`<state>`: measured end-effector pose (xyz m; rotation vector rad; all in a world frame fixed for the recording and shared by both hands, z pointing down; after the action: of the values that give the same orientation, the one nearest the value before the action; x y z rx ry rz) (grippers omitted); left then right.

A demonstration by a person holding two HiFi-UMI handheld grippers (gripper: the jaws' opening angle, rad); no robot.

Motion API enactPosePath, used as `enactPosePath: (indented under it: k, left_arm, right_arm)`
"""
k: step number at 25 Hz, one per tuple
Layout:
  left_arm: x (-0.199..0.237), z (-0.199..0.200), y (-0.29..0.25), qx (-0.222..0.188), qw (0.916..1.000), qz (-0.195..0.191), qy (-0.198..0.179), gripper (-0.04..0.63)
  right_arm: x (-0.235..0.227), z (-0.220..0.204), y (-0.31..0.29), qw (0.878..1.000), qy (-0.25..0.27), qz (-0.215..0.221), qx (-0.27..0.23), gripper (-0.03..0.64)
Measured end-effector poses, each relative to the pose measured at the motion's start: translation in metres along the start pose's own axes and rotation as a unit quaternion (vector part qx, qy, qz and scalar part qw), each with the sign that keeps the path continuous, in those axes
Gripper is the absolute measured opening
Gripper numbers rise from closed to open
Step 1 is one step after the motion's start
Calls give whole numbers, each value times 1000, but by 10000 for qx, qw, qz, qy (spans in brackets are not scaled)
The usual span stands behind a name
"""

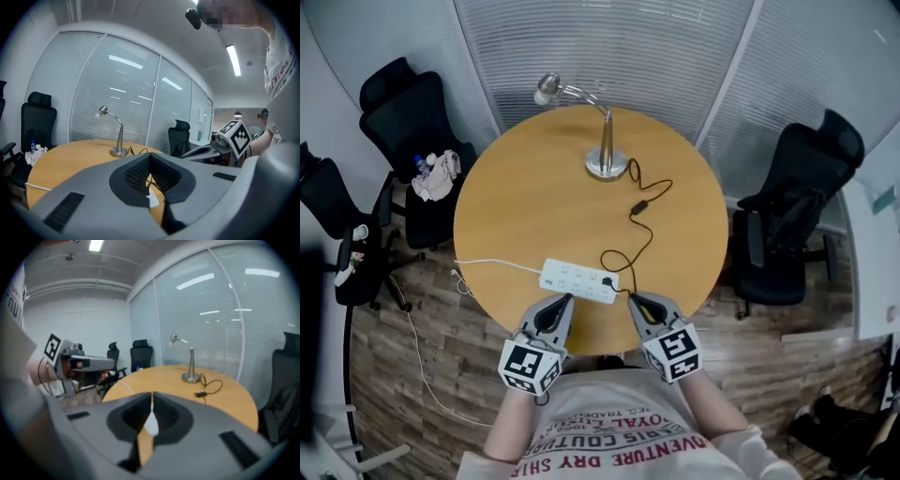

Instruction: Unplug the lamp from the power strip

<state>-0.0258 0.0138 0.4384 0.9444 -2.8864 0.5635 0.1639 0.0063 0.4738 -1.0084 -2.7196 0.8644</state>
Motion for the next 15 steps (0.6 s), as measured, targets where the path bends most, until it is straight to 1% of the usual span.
enactPosePath:
  k: [4,5,7,9,12,15]
  left_arm:
    - [3,-9,-26,265,9996,85,8,28]
    - [5,-14,-32,381,9992,87,-23,28]
    - [8,-25,-42,690,9974,54,-205,28]
    - [10,-39,-50,985,9944,-58,-367,28]
    - [17,-61,-66,1378,9894,-260,-368,28]
    - [29,-86,-85,1864,9803,-457,-475,28]
  right_arm:
    - [-22,-8,-17,9994,-40,175,284,29]
    - [-25,-10,-22,9991,-66,215,365,29]
    - [-27,-14,-32,9982,-137,298,511,29]
    - [-25,-18,-41,9970,-185,400,639,29]
    - [-21,-21,-53,9950,-224,499,837,29]
    - [-16,-22,-64,9931,-230,516,1024,31]
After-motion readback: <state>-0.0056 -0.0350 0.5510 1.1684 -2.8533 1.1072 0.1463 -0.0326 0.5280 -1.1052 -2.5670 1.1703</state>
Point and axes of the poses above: the fingertips, and each gripper's own axes: y backward along the fingers, x to its left, z out of its top, the point moved 6 cm from there along y, backward along the fingers, and after that the axes turned 7 degrees about x, right-handed, at the moved point
